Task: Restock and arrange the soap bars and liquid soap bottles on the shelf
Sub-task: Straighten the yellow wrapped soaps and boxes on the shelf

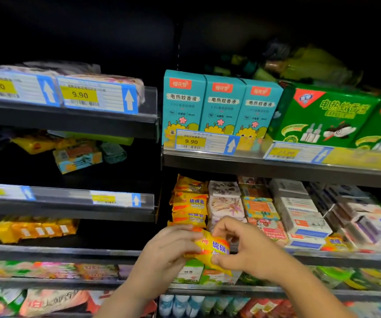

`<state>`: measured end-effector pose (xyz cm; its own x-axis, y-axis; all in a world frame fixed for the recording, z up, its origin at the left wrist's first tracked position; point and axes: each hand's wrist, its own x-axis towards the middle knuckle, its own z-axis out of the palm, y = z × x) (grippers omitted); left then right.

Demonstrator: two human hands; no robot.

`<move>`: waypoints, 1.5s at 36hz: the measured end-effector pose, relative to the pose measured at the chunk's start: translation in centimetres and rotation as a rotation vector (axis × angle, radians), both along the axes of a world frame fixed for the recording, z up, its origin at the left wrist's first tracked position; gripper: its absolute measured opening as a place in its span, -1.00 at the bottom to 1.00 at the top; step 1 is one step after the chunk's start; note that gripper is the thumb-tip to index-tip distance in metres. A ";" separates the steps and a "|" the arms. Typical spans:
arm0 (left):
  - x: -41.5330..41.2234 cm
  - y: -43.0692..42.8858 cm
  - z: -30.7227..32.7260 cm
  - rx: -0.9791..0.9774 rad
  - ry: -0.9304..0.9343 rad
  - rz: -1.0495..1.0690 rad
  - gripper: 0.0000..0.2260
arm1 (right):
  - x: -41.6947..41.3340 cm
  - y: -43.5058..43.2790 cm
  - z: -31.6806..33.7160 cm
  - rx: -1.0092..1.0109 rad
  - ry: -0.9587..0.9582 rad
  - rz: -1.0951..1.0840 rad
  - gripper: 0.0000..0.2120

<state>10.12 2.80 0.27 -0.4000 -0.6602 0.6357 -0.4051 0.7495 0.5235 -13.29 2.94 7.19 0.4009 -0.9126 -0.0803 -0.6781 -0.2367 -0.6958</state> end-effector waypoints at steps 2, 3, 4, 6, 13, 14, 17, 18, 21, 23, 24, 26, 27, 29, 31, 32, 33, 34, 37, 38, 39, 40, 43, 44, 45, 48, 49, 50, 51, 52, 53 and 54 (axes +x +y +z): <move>-0.8 0.4 -0.1 0.195 0.090 0.086 -0.49 | 0.0 -0.6 -0.2 -0.106 0.113 -0.013 -0.59; -1.2 0.5 -0.3 0.282 0.124 0.141 -0.42 | 0.0 -0.9 -0.2 -0.163 0.169 -0.014 -0.59; -1.4 0.7 -0.6 0.355 0.108 0.194 -0.37 | -0.1 -1.4 -0.2 -0.222 0.221 -0.018 -0.59; -1.4 0.6 -1.9 0.423 -0.065 0.289 -0.35 | -0.1 -2.3 -0.1 -0.318 0.302 -0.034 -0.60; -0.7 -0.1 -5.4 0.367 -0.655 0.417 -0.15 | 3.2 -6.4 0.0 -0.433 0.482 -0.084 -0.60; -0.9 0.1 -4.9 0.379 -0.697 0.427 -0.18 | 3.7 -7.0 -0.3 -0.435 0.494 -0.073 -0.60; -1.3 0.4 -4.5 0.379 -0.783 0.473 -0.24 | 5.3 -8.3 -1.6 -0.371 0.530 -0.033 -0.63; -1.4 0.6 -4.3 0.404 -0.803 0.476 -0.24 | 5.7 -8.6 -2.1 -0.339 0.545 -0.019 -0.65; -1.5 0.9 -4.0 0.435 -0.792 0.456 -0.28 | 5.9 -9.4 -3.7 -0.307 0.544 -0.020 -0.72; -1.4 1.0 -3.9 0.422 -0.805 0.449 -0.34 | 5.8 -9.7 -4.1 -0.318 0.556 -0.052 -0.73; -1.4 0.9 -3.8 0.412 -0.801 0.453 -0.35 | 5.8 -9.8 -4.1 -0.321 0.571 -0.058 -0.73; -1.4 0.9 -3.7 0.404 -0.792 0.456 -0.35 | 5.8 -9.8 -4.2 -0.308 0.598 -0.057 -0.73; -1.4 1.0 -3.8 0.412 -0.785 0.454 -0.36 | 5.9 -9.8 -4.3 -0.300 0.603 -0.051 -0.73; -1.4 1.0 -3.8 0.418 -0.778 0.456 -0.36 | 5.8 -9.7 -4.7 -0.282 0.592 -0.041 -0.72; -1.5 1.0 -3.9 0.412 -0.780 0.459 -0.37 | 5.7 -9.6 -4.7 -0.275 0.576 -0.034 -0.70; -1.6 1.0 -3.9 0.415 -0.780 0.461 -0.37 | 5.6 -9.5 -4.6 -0.274 0.572 -0.026 -0.69; -1.6 1.0 -3.8 0.418 -0.771 0.461 -0.38 | 5.5 -9.5 -4.4 -0.270 0.568 -0.014 -0.68; -1.6 1.0 -3.7 0.425 -0.765 0.462 -0.38 | 5.3 -9.4 -4.2 -0.264 0.566 0.001 -0.67; -1.5 1.0 -3.1 0.439 -0.778 0.462 -0.39 | 4.6 -9.0 -3.6 -0.271 0.548 0.050 -0.66; -1.5 1.0 -3.0 0.439 -0.788 0.459 -0.40 | 4.2 -8.9 -3.5 -0.289 0.528 0.056 -0.67; -1.5 0.9 -2.7 0.436 -0.790 0.460 -0.43 | 3.7 -8.8 -3.4 -0.311 0.509 0.046 -0.67; -1.5 0.7 -2.4 0.440 -0.799 0.469 -0.47 | 3.1 -8.6 -3.3 -0.332 0.497 0.026 -0.65; -1.5 0.2 -1.4 0.477 -0.795 0.499 -0.56 | 0.8 -8.0 -2.9 -0.358 0.465 -0.033 -0.55; -1.6 -0.1 -1.1 0.466 -0.802 0.514 -0.58 | -0.1 -7.7 -2.6 -0.362 0.447 -0.050 -0.53; -1.7 -0.3 -0.9 0.432 -0.787 0.526 -0.62 | -1.1 -7.2 -2.3 -0.368 0.437 -0.076 -0.55; -2.2 -0.8 -0.7 0.282 -0.792 0.553 -0.86 | -4.5 -5.4 -1.0 -0.424 0.416 -0.167 -0.74; -2.6 -0.9 -0.9 0.230 -0.797 0.581 -0.88 | -5.6 -4.8 -0.7 -0.436 0.407 -0.200 -0.76; -3.0 -1.1 -1.1 0.215 -0.810 0.584 -0.85 | -6.9 -4.2 -0.4 -0.431 0.397 -0.232 -0.75; -3.6 -1.2 -0.8 0.208 -0.816 0.592 -0.83 | -8.3 -3.8 -0.2 -0.412 0.389 -0.264 -0.75; -4.3 -1.3 -0.3 0.205 -0.804 0.591 -0.83 | -9.7 -3.3 0.0 -0.394 0.393 -0.290 -0.76; -5.0 -1.4 0.0 0.204 -0.777 0.588 -0.85 | -11.2 -2.9 0.0 -0.380 0.402 -0.317 -0.76; -5.9 -1.6 0.4 0.199 -0.754 0.583 -0.87 | -12.8 -2.6 -0.1 -0.383 0.414 -0.339 -0.77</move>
